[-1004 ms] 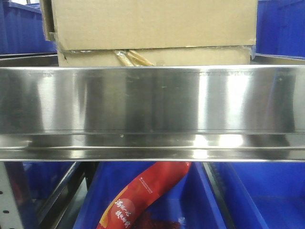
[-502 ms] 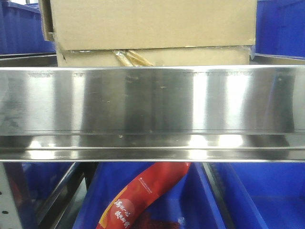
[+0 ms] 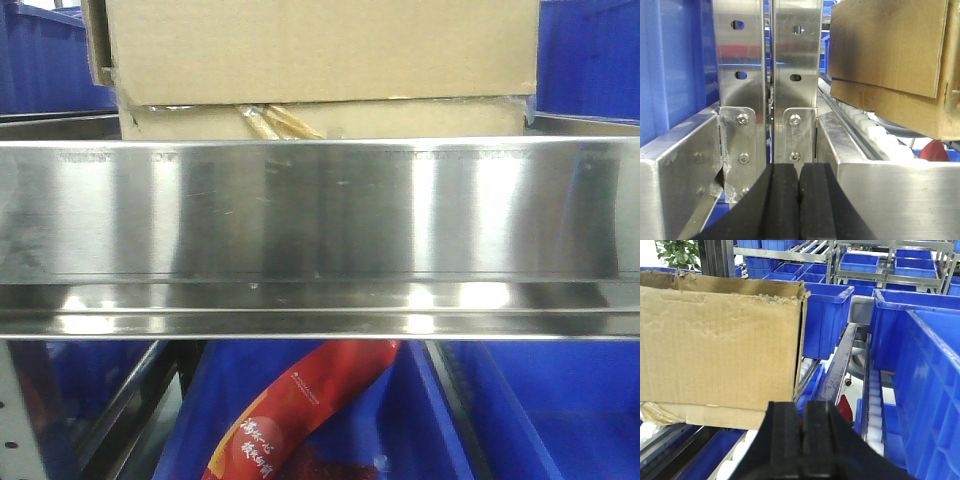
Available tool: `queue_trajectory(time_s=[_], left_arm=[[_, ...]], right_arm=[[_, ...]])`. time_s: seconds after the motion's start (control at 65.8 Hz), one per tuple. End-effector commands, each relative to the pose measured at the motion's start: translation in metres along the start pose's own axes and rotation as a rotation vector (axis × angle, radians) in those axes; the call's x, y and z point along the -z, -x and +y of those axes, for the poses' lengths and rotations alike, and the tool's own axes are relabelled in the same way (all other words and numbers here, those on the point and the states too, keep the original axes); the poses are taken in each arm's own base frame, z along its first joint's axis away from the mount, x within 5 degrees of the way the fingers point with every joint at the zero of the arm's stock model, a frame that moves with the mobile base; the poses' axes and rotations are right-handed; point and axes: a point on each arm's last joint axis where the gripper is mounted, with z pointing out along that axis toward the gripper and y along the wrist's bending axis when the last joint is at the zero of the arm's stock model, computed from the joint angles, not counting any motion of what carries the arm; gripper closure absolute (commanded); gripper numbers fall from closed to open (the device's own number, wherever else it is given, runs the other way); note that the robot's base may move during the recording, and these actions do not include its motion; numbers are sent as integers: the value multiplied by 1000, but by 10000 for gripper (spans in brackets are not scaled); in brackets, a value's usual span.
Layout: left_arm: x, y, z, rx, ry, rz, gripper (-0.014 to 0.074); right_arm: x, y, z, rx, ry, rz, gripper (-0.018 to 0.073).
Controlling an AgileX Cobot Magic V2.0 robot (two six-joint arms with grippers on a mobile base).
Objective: Stack two boxes on right shelf middle
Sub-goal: 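Open both grippers and withdraw them from the boxes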
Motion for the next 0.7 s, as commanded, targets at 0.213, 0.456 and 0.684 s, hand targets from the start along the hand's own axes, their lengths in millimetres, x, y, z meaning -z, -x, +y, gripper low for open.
queue_trajectory(time_s=[0.213,0.456,0.684], left_arm=[[1,3,0,5,0,-28,707],[1,3,0,5,0,-28,707],[1,3,0,5,0,-28,707]], right_arm=[[1,1,0,14,-5,-26,712],[4,-10,-7,16,-71,-17,712],[25,-60,-20,-35,-283,-84,712]])
